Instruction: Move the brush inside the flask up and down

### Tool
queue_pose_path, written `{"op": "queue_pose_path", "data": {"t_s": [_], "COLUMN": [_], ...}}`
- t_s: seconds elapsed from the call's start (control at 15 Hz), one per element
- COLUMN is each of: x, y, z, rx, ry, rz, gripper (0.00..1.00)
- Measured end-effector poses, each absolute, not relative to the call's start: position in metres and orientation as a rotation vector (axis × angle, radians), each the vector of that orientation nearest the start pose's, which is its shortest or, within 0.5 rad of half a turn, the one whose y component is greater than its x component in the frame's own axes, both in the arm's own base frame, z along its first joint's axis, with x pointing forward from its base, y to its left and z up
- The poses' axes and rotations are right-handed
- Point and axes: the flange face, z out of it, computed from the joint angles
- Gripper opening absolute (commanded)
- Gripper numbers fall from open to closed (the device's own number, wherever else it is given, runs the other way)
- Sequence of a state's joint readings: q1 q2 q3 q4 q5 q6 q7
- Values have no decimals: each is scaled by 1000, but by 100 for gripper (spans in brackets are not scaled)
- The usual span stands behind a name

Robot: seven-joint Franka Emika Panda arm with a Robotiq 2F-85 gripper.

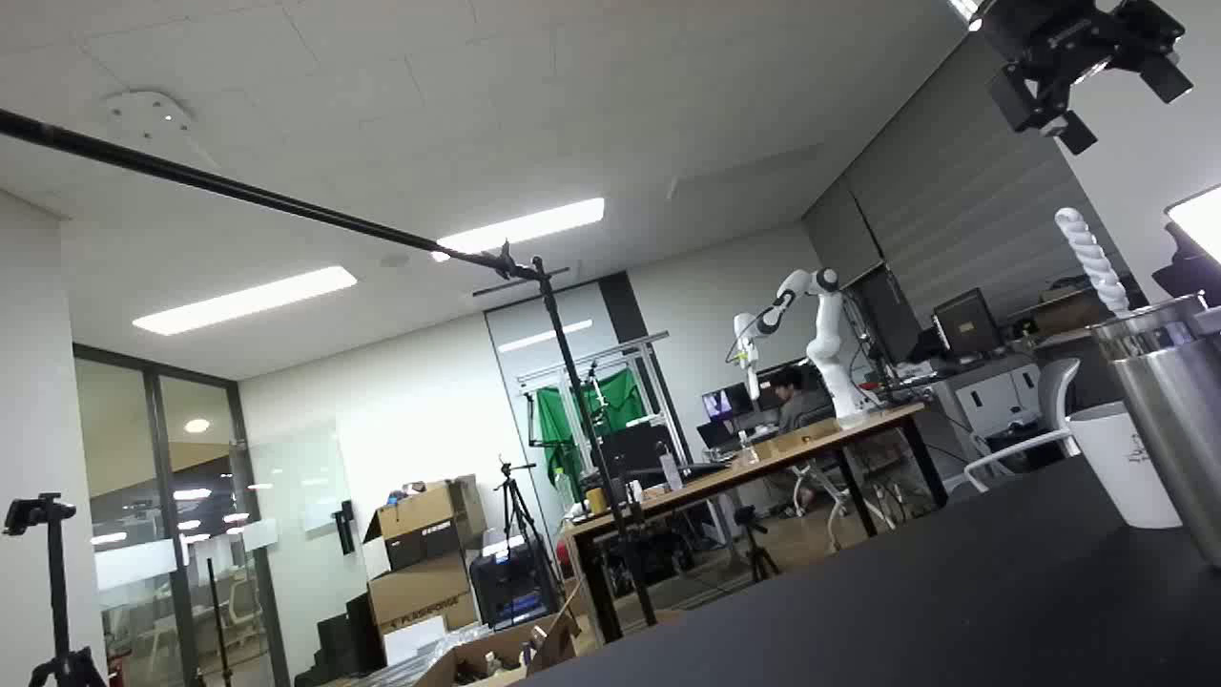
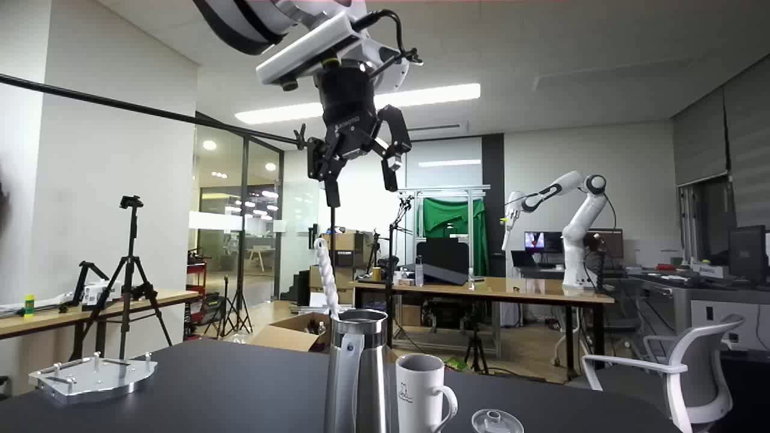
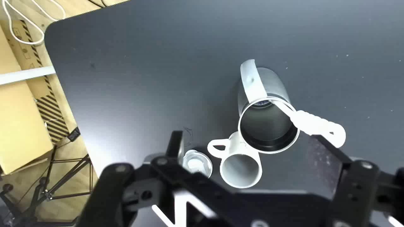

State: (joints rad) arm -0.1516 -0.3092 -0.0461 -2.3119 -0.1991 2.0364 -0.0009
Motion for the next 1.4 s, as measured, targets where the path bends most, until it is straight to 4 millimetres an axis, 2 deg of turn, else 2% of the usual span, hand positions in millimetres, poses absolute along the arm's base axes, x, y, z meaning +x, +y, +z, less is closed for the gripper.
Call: {"op": "queue_pose_path", "data": {"t_s": [0.87,1.07,1.4], "x": [448,457,468], "y": [-99,-82,-35], "z": [469,473,470], "rx": [-3307,-3320,-3329], "ry": [165,89,-89], "rz": [-35,-122,-197], "gripper": [100,100,100]}}
